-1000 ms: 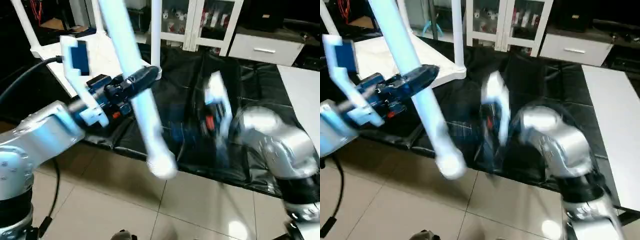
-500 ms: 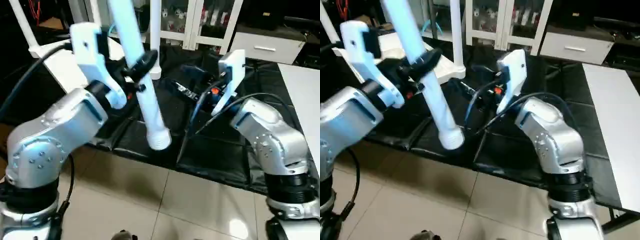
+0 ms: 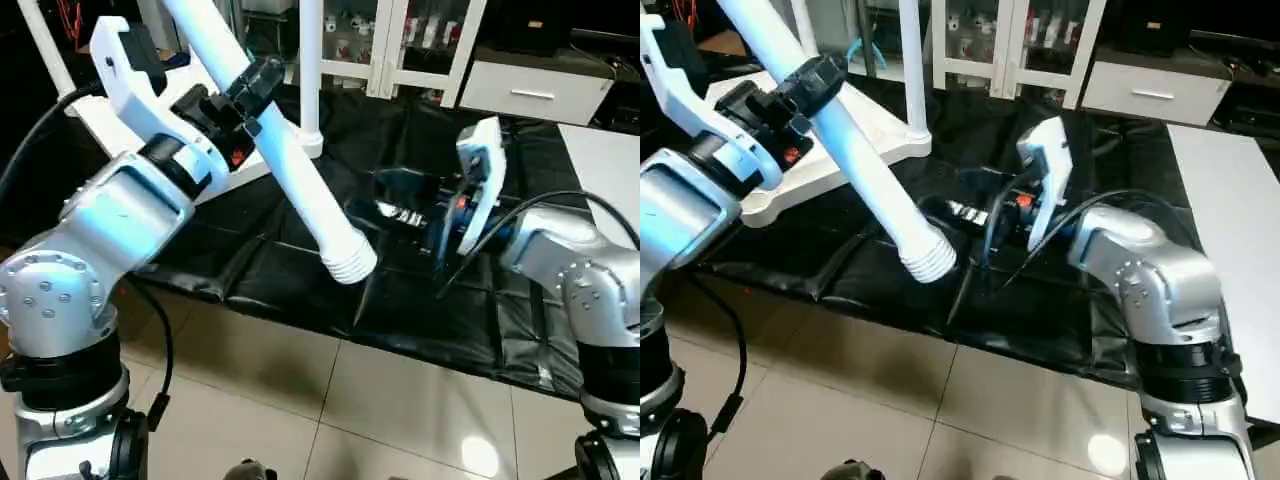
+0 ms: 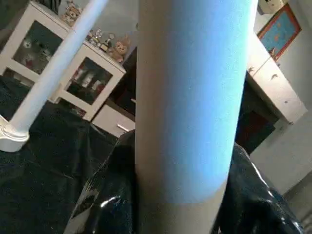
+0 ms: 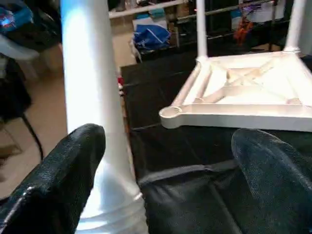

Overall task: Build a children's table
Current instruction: Pick table leg

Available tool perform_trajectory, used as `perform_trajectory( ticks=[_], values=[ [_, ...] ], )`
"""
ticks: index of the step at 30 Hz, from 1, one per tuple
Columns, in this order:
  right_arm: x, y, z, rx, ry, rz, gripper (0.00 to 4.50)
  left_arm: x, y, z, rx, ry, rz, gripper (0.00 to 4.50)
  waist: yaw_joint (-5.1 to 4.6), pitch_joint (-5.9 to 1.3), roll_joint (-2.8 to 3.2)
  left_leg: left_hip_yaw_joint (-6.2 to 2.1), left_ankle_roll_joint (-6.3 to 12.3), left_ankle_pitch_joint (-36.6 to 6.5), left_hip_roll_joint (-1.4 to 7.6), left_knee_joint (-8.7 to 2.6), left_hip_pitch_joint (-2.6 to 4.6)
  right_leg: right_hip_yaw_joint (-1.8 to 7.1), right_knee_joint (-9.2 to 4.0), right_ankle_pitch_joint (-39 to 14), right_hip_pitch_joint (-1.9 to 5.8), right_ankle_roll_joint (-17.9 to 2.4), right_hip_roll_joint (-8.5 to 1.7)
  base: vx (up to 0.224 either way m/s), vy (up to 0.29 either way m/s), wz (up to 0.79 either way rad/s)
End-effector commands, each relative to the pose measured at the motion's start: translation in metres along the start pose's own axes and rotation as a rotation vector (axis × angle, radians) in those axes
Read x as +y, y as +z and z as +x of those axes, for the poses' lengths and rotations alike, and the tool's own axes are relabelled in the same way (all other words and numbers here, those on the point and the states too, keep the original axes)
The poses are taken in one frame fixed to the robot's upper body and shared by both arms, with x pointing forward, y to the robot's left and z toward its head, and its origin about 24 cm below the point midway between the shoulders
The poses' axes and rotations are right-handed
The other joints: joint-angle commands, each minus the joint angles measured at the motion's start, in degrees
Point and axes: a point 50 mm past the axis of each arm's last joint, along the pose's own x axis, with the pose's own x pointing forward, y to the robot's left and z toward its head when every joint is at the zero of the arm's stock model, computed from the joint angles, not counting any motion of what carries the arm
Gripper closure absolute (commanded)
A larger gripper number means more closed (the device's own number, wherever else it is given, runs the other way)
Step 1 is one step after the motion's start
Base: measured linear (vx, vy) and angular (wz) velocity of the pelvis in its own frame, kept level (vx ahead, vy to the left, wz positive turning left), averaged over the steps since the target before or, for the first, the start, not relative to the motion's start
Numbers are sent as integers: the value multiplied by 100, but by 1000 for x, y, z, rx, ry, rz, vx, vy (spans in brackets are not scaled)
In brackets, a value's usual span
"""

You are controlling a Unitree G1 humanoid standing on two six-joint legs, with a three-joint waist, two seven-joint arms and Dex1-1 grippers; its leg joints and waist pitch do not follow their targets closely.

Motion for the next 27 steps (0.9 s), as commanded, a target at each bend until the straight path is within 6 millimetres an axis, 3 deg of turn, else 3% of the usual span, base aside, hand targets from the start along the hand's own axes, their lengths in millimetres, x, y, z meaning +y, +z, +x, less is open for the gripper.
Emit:
perform_trajectory(
  ticks=[1,6,14,18,21,23,27],
  values=[
    [7,9,-1,-8,39,-19,0,-1,2,-2,11,13,9,273,-23,-311,16,-106,-262,-1692,178,-446,120,273,-635,-2455,162,-329,-356,0,0,0],
    [11,7,-2,17,75,-4,0,-1,2,-2,18,14,8,273,0,-345,24,-107,-258,-1314,199,-438,69,281,-569,-1827,168,-384,-341,0,0,0],
    [24,9,7,10,145,11,0,-4,1,-3,37,-1,-5,273,-4,-336,21,-90,-281,-1278,199,-449,63,295,-561,-1672,181,-516,-354,0,0,0],
    [30,5,15,34,150,-38,0,-4,1,-3,46,-4,2,273,-8,-322,29,-91,-317,-1328,200,-463,65,299,-576,-1818,174,-445,-361,0,0,0],
    [37,-8,31,118,113,-137,0,-6,-1,-2,54,-7,6,273,-4,-329,45,-99,-399,-1329,212,-471,64,301,-579,-1891,163,-370,-367,0,0,0],
    [38,-11,34,125,112,-137,0,-7,-2,-2,59,-9,11,273,-11,-343,33,-100,-423,-1339,208,-470,64,308,-568,-1843,171,-350,-369,0,0,0],
    [37,-9,39,107,86,-115,0,-10,-2,-2,68,-22,19,273,-7,-352,64,-101,-435,-1374,212,-477,75,315,-561,-1780,158,-361,-367,0,0,0]
  ],
)
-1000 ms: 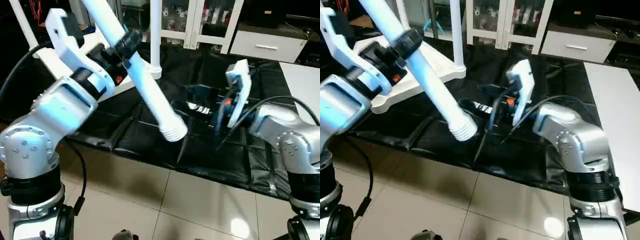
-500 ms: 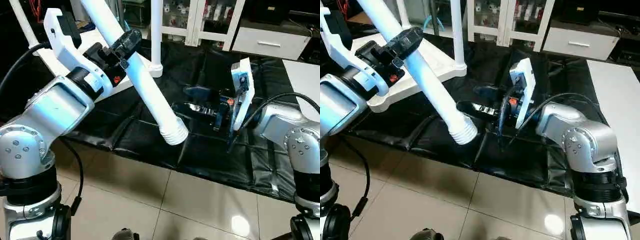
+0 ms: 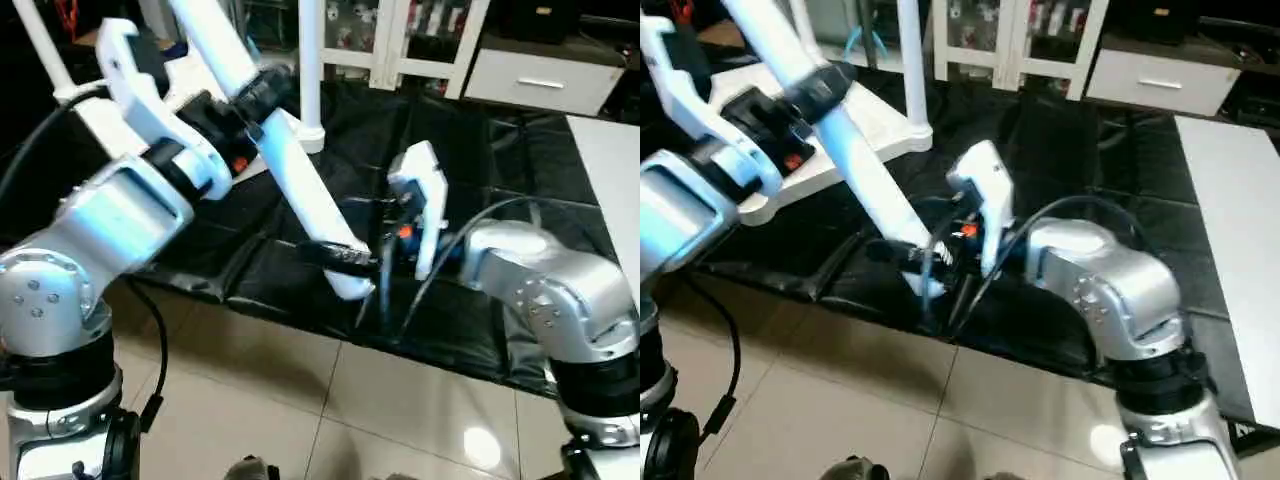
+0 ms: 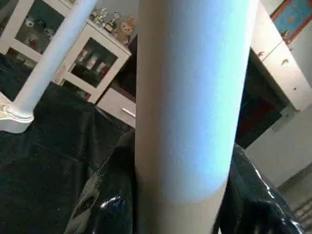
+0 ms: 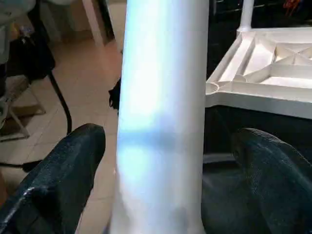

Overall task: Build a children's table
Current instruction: Pick table leg

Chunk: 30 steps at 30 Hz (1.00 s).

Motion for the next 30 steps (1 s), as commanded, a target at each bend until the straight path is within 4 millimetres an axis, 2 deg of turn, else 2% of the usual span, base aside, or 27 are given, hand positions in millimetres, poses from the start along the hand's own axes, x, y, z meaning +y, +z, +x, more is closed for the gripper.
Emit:
perform_trajectory(
  ticks=[1,8,9,12,13,17,19,20,23,25,28,29,30],
  values=[
    [-1,10,0,-18,-19,-30,0,-8,2,-1,2,-26,19,273,-18,-381,52,-110,-453,-1367,218,-447,130,306,-534,-1670,223,-392,-363,0,0,0],
    [-4,14,1,-30,-35,-45,77,-10,-1,0,32,-41,61,273,-17,-385,51,-101,-494,-1360,216,-448,131,315,-514,-1464,234,-423,-361,0,0,0],
    [-3,13,1,-24,-28,-46,84,-10,-2,0,40,-48,74,273,-16,-413,46,-103,-496,-1286,220,-441,132,313,-498,-1372,251,-434,-363,0,0,0],
    [-1,11,1,-2,-7,-50,114,-11,-3,0,46,-57,86,273,-15,-418,50,-97,-500,-1221,224,-435,128,315,-486,-1202,258,-475,-358,0,0,0],
    [1,8,1,20,6,-42,122,-12,-4,1,54,-61,103,273,-22,-423,25,-91,-490,-1211,218,-434,125,313,-486,-1193,271,-497,-356,0,0,0],
    [3,3,3,57,11,-32,148,-14,-6,1,70,-81,131,273,-16,-430,23,-81,-467,-1117,211,-417,122,321,-485,-1214,274,-514,-364,0,0,0],
    [4,-1,4,82,16,-19,178,-15,-8,1,81,-94,145,273,-13,-434,22,-81,-457,-1067,210,-412,120,319,-479,-1196,281,-533,-362,0,0,0],
    [4,-2,4,90,15,-17,178,-15,-9,1,86,-96,155,273,-8,-437,40,-84,-462,-1069,215,-413,125,319,-473,-1199,278,-538,-366,0,0,0],
    [4,-8,7,126,1,6,189,-17,-13,1,111,-118,208,273,-10,-450,43,-84,-464,-1010,215,-407,126,316,-462,-1092,281,-568,-361,0,0,0],
    [5,-14,8,152,-1,24,162,-19,-15,1,124,-143,224,273,-6,-461,47,-83,-472,-959,221,-401,125,317,-446,-966,288,-631,-368,0,0,0],
    [6,-16,9,155,-4,39,153,-20,-17,0,137,-158,243,273,-4,-466,42,-74,-472,-952,213,-393,122,317,-436,-927,295,-679,-368,0,0,0],
    [7,-16,10,153,1,40,122,-20,-18,0,145,-162,255,273,-1,-466,41,-75,-463,-963,211,-392,120,314,-442,-978,298,-664,-369,0,0,0],
    [8,-15,11,147,1,40,114,-20,-21,-1,162,-170,282,273,-6,-464,34,-72,-454,-984,210,-394,119,317,-450,-1040,296,-651,-370,0,0,0]
  ],
)
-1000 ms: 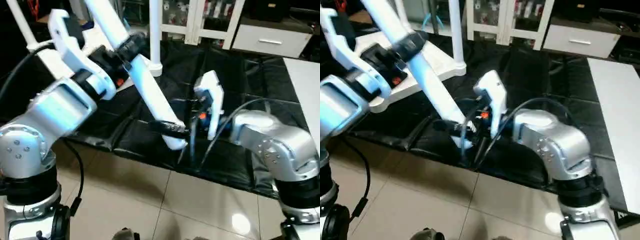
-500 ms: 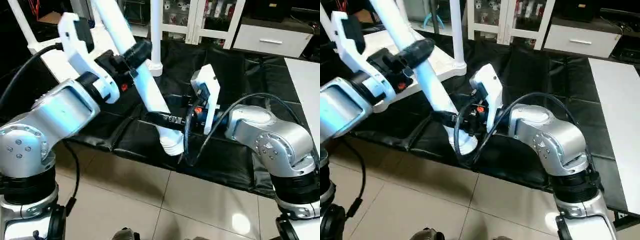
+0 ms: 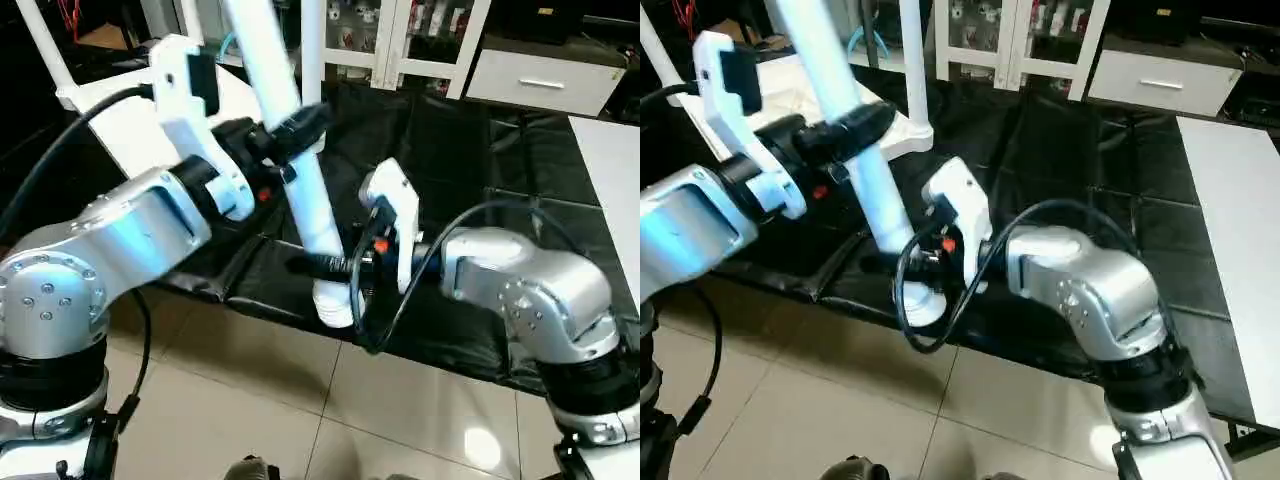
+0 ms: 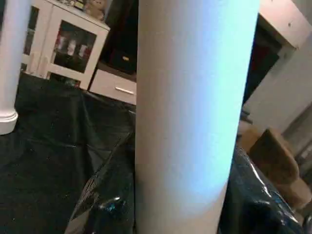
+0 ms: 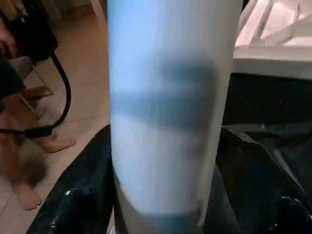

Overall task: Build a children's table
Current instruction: Pick table leg

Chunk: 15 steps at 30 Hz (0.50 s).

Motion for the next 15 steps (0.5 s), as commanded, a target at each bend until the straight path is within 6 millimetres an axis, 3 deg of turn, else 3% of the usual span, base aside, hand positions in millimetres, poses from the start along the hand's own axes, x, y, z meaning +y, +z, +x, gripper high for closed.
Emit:
perform_trajectory(
  ticks=[1,4,15],
  values=[
    [1,3,1,5,-20,-16,114,-10,0,-1,15,-59,72,273,-2,-465,44,-82,-460,-1011,218,-393,122,315,-461,-1149,282,-605,-377,0,0,0],
    [2,5,2,1,-20,-16,96,-10,-2,0,30,-67,93,273,-3,-458,42,-78,-469,-1038,216,-395,121,317,-466,-1228,278,-579,-371,0,0,0],
    [3,3,-1,24,-11,-8,96,-6,-4,-1,49,-67,157,273,9,-486,42,-77,-471,-934,207,-377,114,315,-443,-1068,296,-589,-367,0,0,0]
  ],
)
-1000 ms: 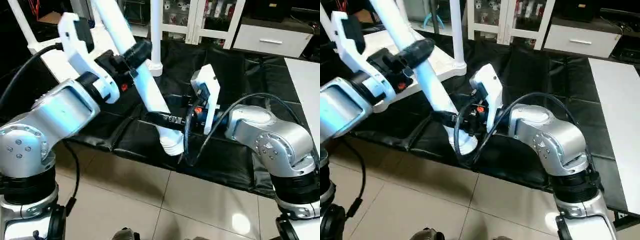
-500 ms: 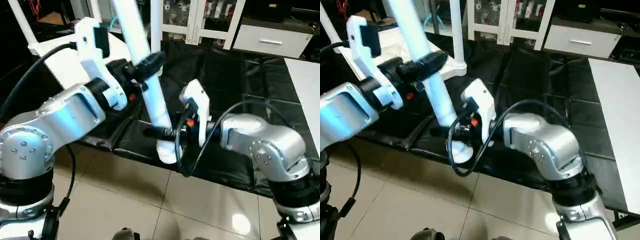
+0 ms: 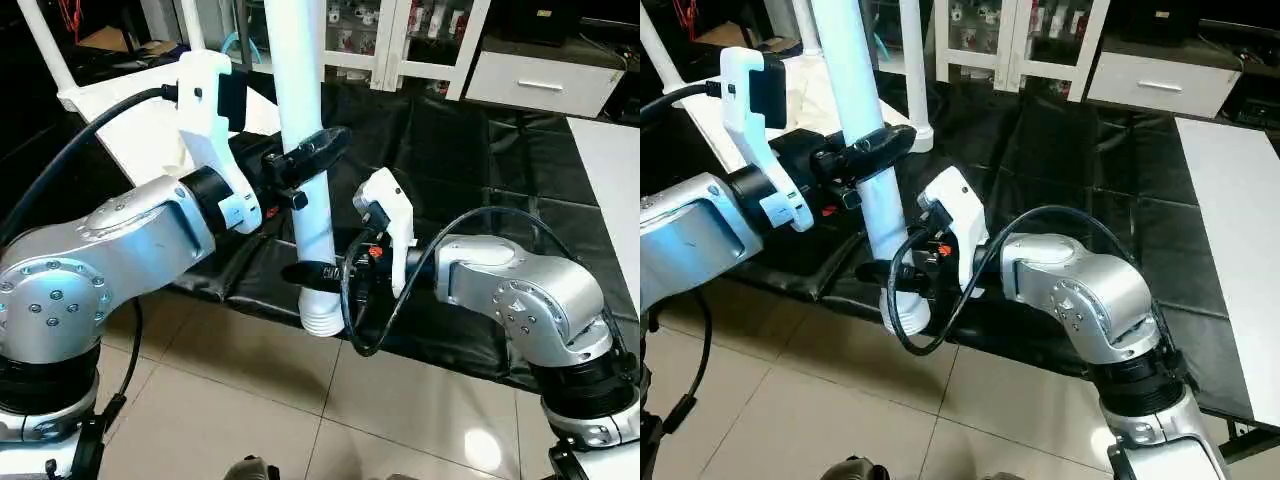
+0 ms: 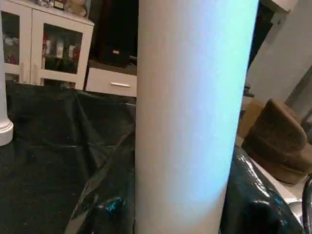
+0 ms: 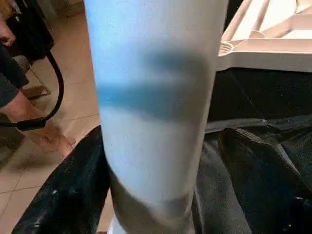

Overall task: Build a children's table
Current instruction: Pick table leg

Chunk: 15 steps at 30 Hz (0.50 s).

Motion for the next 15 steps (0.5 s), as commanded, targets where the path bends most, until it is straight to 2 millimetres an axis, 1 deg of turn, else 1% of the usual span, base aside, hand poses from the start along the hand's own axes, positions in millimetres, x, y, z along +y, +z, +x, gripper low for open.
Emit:
perform_trajectory(
  ticks=[1,2,4,5,8,9,11,13,15],
  values=[
    [4,3,-2,10,9,-23,96,-3,1,-1,4,-16,33,273,3,-488,54,-80,-467,-928,206,-383,109,313,-451,-1052,292,-587,-366,0,0,0],
    [4,3,-3,13,12,-21,96,-3,1,-2,4,-17,34,273,5,-488,53,-80,-469,-929,206,-382,110,311,-446,-1040,290,-592,-365,0,0,0],
    [5,-1,-4,26,20,-15,125,-3,1,-2,-1,-23,36,273,7,-489,52,-77,-454,-914,209,-378,112,312,-447,-979,291,-607,-361,0,0,0],
    [5,-1,-4,27,23,-12,133,-3,1,-2,-1,-25,37,273,9,-492,65,-80,-452,-897,207,-376,109,311,-438,-961,297,-616,-363,0,0,0],
    [7,-2,-3,29,34,-6,154,-3,1,-1,-1,-33,37,273,4,-501,56,-80,-438,-855,205,-368,107,308,-427,-870,301,-663,-361,0,0,0],
    [7,-2,-3,30,36,-5,154,-4,1,-1,-4,-37,34,273,6,-500,56,-77,-436,-868,204,-367,109,308,-428,-880,301,-687,-363,0,0,0],
    [7,-2,-3,26,38,-2,177,-5,1,-1,-6,-40,31,273,8,-497,55,-75,-427,-872,203,-366,105,308,-429,-892,306,-710,-365,0,0,0],
    [7,-1,-3,22,35,-1,191,-7,1,0,-9,-50,22,273,8,-496,52,-74,-419,-918,204,-366,108,307,-436,-978,304,-711,-368,0,0,0],
    [6,-1,-2,20,34,0,221,-7,0,0,-8,-54,21,273,8,-496,47,-76,-414,-895,208,-365,107,308,-433,-961,303,-709,-366,0,0,0]
  ],
)
